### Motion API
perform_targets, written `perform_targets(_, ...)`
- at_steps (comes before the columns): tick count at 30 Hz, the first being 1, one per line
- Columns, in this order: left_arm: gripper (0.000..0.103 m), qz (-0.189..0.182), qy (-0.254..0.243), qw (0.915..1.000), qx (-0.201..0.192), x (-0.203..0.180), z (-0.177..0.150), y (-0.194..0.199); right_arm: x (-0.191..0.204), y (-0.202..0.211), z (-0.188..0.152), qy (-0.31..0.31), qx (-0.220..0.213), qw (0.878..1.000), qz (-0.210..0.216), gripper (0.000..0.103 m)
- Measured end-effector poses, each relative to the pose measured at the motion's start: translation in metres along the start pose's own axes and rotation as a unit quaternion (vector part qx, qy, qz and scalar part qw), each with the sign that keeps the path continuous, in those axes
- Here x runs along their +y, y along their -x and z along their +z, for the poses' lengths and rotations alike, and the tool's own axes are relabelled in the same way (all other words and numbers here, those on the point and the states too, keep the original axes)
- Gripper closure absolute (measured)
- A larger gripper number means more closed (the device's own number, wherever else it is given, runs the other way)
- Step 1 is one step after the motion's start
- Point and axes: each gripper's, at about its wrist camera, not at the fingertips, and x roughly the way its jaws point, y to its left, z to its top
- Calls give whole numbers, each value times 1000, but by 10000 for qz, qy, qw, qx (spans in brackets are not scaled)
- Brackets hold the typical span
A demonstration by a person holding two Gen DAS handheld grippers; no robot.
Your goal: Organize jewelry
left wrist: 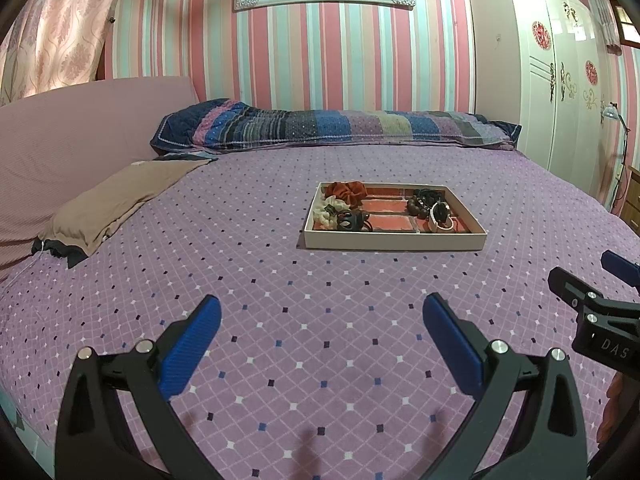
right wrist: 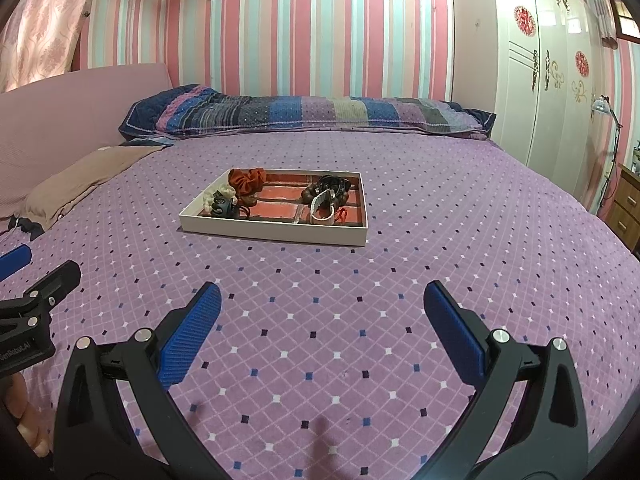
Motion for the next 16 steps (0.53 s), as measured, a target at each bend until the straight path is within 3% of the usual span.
perform_targets(16,4,-70,-7,9999,105,-1,-1,-3,1,2,0,13,-23,10000,-29,4)
